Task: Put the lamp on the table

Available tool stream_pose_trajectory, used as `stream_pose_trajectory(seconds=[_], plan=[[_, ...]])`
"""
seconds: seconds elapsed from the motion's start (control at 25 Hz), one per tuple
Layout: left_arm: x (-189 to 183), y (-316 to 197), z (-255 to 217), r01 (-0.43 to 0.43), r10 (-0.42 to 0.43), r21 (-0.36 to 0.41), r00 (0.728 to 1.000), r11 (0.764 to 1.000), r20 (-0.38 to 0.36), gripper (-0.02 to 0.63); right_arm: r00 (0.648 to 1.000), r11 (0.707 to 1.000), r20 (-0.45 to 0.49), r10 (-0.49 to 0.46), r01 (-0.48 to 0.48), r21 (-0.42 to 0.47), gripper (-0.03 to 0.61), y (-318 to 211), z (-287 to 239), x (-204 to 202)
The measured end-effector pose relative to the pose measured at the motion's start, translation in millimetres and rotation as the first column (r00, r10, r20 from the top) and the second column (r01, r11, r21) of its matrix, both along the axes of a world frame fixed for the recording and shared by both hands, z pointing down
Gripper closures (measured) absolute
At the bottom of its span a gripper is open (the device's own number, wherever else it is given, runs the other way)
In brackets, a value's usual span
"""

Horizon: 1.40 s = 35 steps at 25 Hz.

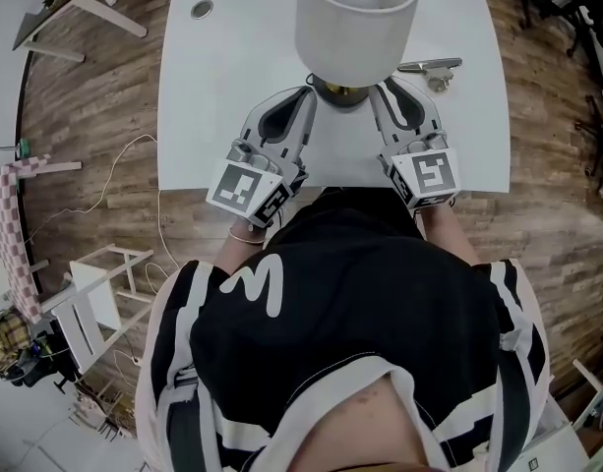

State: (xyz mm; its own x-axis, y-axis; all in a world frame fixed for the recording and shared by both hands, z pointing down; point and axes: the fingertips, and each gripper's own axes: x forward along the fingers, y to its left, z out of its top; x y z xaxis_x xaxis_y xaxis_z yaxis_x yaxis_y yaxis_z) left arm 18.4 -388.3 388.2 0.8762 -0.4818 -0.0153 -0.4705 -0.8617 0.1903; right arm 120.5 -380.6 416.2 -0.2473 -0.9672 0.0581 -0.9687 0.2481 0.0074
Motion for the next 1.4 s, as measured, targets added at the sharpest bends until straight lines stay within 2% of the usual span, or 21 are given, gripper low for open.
stream_pose_trajectory(seconds=[0.2, 0.4, 0.64, 0.92, 1.16, 1.4], plan=[[5.5, 1.3, 1.6, -0.012, 0.012, -0.004, 1.0, 1.0, -0.006, 0.609, 0.999, 0.999, 0.001, -0.035, 0.035, 0.019, 0.556, 6.7, -12.9, 0.4], [13.2, 7.4, 3.4, -0.039, 0.039, -0.007, 0.999, 0.999, -0.004, 0.609, 0.999, 1.0, 0.025, -0.029, 0.029, 0.003, 0.56, 14.4, -13.7, 6.9], [22.7, 12.4, -0.1, -0.049, 0.049, 0.012, 0.999, 0.999, 0.001, 0.608, 0.999, 0.999, 0.032, -0.021, 0.02, 0.04, 0.56, 21.3, -25.0, 19.2], [26.1, 29.2, -14.2, -0.012, 0.012, 0.042, 1.0, 0.999, -0.005, 0.609, 0.996, 0.992, 0.017, -0.089, 0.087, 0.087, 0.56, 35.2, -47.3, 17.4], [40.3, 76.1, -21.2, 0.003, -0.003, 0.04, 1.0, 0.999, -0.014, 0.607, 0.995, 0.992, 0.029, -0.1, 0.097, 0.085, 0.56, 70.8, -56.5, 24.3], [59.2, 145.7, -19.0, 0.019, -0.018, 0.028, 0.999, 0.999, -0.038, 0.609, 0.993, 0.991, 0.031, -0.111, 0.108, 0.081, 0.56, 138.9, -63.6, 36.9]])
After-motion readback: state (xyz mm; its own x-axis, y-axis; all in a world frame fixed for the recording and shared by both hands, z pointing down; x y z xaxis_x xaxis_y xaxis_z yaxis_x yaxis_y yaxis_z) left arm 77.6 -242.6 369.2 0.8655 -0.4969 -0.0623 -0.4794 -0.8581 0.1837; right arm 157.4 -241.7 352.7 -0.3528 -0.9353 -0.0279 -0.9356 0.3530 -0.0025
